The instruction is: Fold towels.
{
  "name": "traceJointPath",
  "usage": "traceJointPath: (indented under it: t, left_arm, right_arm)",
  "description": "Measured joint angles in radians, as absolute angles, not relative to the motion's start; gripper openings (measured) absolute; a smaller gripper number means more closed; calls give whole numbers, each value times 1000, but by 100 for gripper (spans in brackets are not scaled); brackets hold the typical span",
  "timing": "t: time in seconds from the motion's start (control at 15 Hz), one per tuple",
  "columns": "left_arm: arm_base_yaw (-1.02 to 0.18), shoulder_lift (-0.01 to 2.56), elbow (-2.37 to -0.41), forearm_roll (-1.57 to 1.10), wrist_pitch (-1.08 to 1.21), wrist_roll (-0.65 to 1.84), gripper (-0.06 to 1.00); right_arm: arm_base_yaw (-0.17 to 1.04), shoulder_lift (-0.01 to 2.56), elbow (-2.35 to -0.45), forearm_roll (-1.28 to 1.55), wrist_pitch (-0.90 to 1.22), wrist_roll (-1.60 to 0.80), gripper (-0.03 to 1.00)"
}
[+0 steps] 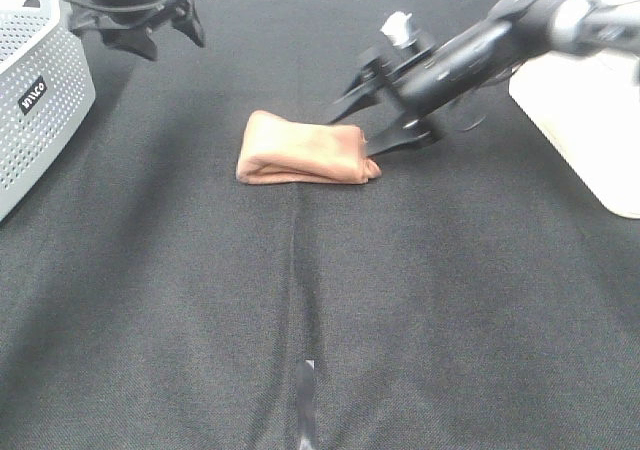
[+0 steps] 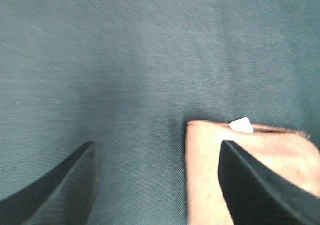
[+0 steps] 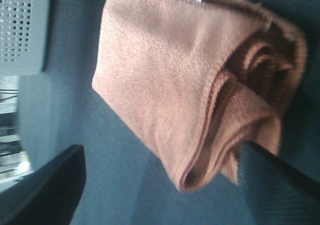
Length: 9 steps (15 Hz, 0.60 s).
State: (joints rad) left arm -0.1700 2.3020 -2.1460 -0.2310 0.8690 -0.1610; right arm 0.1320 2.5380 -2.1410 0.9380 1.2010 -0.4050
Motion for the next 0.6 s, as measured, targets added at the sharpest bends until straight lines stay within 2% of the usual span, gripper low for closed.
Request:
traceJointPath:
  t: [0.27, 0.6]
  left_arm:
    - [-170, 2248, -2153, -201, 977, -161, 64]
    - [-170, 2119, -2155, -178, 1199, -161, 64]
  right_arm:
    - [133, 2436, -2141, 860, 1205, -358, 78]
    - [134, 2230, -2139, 599, 1209, -190, 78]
